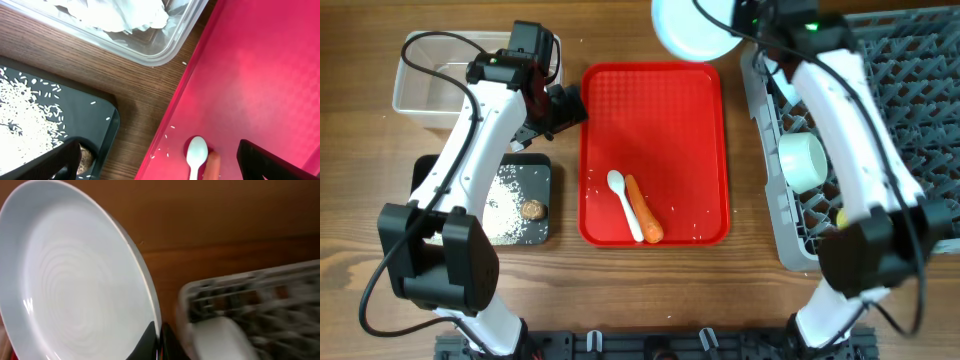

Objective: Sort waste into correct bins and load items into the dishwasher rack
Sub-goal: 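Stand the white plate upright in the rack with the right gripper, then grasp the carrot on the red tray with the left gripper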

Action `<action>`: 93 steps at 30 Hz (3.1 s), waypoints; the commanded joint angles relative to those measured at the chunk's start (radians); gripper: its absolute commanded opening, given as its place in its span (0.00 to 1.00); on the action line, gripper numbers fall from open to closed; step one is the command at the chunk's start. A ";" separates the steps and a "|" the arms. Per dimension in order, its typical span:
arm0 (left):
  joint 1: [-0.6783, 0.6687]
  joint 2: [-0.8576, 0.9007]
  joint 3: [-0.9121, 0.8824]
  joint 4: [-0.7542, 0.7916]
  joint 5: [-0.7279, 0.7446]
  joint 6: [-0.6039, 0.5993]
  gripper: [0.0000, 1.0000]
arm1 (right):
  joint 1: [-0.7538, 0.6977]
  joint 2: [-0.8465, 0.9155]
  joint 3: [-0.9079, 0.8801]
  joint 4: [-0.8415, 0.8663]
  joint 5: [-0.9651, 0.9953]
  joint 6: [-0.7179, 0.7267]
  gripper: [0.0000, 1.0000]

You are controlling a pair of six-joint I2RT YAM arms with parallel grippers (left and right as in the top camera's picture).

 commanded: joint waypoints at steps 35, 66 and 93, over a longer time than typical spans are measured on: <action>0.003 -0.016 -0.006 0.003 -0.010 -0.007 1.00 | -0.216 0.150 -0.012 -0.167 0.716 -0.571 0.53; -0.350 -0.016 -0.006 -0.025 0.195 -0.175 0.88 | -0.118 -0.076 0.003 -0.378 -0.433 -0.231 0.91; -0.541 0.219 -0.106 -0.037 0.019 -0.428 0.60 | -0.125 -0.076 0.003 -0.407 -0.433 -0.229 0.91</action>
